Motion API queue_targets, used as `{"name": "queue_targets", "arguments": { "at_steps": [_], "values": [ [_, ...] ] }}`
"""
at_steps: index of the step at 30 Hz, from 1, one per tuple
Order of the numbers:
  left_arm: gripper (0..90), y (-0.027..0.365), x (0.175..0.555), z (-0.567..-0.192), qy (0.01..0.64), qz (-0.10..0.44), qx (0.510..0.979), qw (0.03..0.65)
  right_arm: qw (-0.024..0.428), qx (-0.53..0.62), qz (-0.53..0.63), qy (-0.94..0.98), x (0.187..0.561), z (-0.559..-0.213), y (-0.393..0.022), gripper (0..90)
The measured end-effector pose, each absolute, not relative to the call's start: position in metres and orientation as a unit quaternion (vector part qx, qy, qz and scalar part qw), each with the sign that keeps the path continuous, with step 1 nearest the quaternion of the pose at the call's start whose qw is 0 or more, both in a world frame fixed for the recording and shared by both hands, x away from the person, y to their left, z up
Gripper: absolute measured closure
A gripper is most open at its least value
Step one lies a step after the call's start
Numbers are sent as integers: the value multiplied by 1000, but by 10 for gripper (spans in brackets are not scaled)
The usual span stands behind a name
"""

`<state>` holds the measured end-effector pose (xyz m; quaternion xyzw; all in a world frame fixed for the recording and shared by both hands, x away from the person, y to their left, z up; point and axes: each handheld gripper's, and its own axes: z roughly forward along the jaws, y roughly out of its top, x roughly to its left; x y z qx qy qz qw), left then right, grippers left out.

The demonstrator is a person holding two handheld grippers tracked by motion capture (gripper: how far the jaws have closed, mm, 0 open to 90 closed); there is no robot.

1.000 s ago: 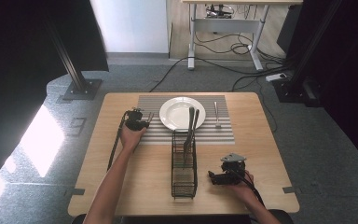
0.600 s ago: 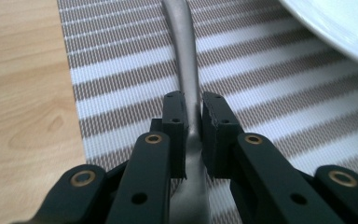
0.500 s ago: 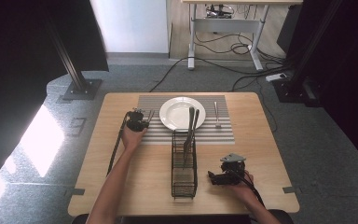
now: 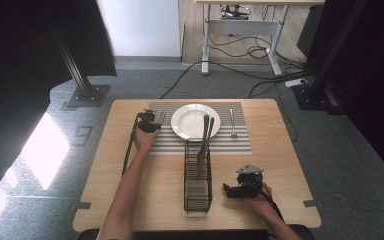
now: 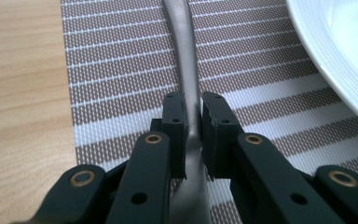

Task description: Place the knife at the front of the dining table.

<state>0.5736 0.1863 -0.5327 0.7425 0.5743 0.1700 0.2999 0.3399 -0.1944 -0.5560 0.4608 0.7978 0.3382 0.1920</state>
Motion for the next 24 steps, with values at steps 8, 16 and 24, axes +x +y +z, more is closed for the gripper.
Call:
{"name": "queue_targets", "arguments": {
  "at_steps": [8, 16, 24],
  "values": [
    [798, 185, 584, -533, 577, 168, 739, 304, 192, 460, 338, 798, 340, -556, -194, 8],
    [639, 193, 572, -534, 559, 173, 746, 317, 192, 460, 338, 798, 340, -556, -194, 8],
    [574, 202, 540, -529, 552, 160, 750, 328, 189, 456, 339, 801, 340, -556, -194, 7]
  ]
}}
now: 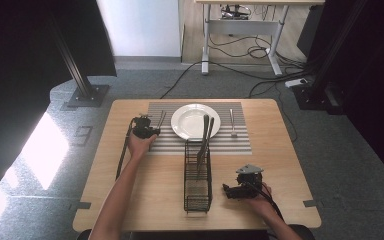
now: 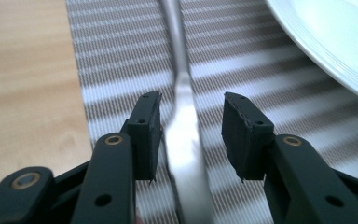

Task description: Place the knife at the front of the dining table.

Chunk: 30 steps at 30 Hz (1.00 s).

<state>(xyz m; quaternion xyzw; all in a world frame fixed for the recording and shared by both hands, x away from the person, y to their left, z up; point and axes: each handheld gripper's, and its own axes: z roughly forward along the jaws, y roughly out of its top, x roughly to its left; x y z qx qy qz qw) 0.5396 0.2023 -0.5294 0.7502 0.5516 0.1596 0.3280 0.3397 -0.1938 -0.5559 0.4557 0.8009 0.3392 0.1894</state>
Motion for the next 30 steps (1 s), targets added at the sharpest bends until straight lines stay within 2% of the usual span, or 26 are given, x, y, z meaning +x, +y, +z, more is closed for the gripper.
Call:
{"name": "queue_targets", "arguments": {
  "at_steps": [10, 12, 15, 17, 30],
  "values": [
    [571, 207, 516, -532, 547, 145, 763, 313, 189, 456, 339, 801, 340, -556, -194, 6],
    [599, 205, 512, -533, 542, 156, 766, 308, 189, 456, 339, 801, 340, -556, -194, 7],
    [701, 203, 508, -532, 540, 162, 770, 299, 190, 456, 339, 801, 340, -556, -194, 8],
    [716, 202, 507, -532, 540, 169, 769, 297, 190, 456, 339, 801, 339, -556, -194, 8],
    [701, 192, 507, -532, 537, 163, 771, 301, 190, 454, 339, 802, 339, -556, -193, 7]
  ]
}}
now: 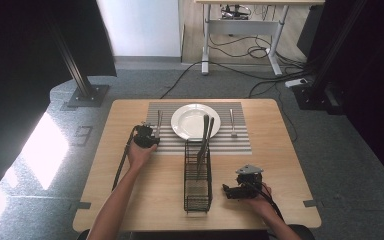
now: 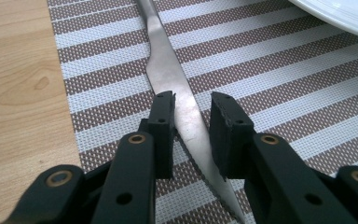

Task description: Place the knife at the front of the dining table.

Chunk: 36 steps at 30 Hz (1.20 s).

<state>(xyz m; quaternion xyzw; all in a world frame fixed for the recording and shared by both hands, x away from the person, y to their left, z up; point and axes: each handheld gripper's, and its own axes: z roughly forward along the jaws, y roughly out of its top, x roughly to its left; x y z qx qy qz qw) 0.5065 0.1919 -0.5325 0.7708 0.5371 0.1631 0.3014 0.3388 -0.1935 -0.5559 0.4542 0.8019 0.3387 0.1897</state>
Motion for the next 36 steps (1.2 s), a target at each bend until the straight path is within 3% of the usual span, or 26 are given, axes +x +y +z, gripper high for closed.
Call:
{"name": "queue_targets", "arguments": {
  "at_steps": [3, 5, 9, 14, 36],
  "values": [
    [664, 192, 506, -532, 536, 162, 771, 303, 190, 454, 339, 802, 339, -556, -193, 6],
    [514, 194, 503, -530, 531, 164, 769, 317, 190, 454, 339, 802, 339, -556, -193, 6],
    [432, 201, 495, -520, 522, 168, 767, 334, 190, 454, 339, 802, 339, -556, -193, 5],
    [400, 207, 482, -512, 519, 165, 763, 349, 189, 454, 339, 802, 338, -556, -193, 5],
    [362, 220, 361, -493, 471, 146, 768, 408, 184, 447, 340, 807, 337, -556, -194, 2]
  ]
}}
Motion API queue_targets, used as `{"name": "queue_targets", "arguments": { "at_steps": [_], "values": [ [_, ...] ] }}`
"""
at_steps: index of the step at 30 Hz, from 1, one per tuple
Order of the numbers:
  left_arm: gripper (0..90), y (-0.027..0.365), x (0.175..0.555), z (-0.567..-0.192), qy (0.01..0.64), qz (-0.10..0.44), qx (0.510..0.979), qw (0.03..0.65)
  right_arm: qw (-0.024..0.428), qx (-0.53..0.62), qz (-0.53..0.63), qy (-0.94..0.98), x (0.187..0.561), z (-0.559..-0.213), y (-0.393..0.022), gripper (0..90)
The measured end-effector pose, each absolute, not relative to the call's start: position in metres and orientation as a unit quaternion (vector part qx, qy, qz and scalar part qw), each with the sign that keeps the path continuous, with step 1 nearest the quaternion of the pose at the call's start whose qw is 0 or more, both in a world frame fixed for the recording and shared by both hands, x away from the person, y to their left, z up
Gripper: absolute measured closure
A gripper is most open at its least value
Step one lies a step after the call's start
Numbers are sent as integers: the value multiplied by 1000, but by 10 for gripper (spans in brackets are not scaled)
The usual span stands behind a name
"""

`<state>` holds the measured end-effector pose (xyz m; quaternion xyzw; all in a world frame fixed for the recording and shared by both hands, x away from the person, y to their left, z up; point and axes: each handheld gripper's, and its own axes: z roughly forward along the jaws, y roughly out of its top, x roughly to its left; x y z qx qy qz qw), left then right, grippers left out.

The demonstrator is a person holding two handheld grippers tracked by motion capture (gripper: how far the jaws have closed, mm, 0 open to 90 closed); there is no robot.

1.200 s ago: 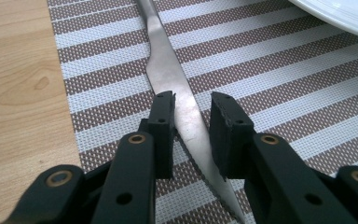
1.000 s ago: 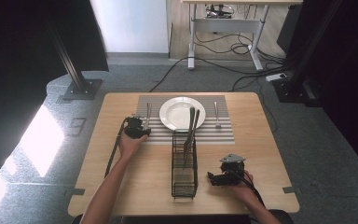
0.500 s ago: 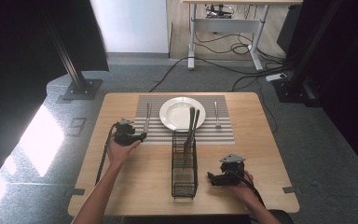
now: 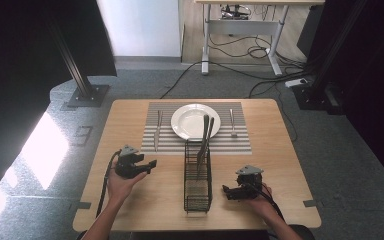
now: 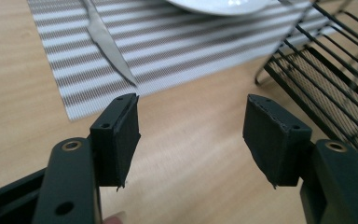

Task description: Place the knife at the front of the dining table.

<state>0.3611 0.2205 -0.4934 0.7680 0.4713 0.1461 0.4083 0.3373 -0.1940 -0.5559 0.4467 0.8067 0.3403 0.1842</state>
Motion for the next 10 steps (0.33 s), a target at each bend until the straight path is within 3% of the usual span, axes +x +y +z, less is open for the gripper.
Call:
{"name": "queue_targets", "arguments": {
  "at_steps": [10],
  "values": [
    [361, 220, 348, -498, 460, 145, 781, 397, 184, 447, 340, 807, 337, -556, -194, 0]
  ]
}}
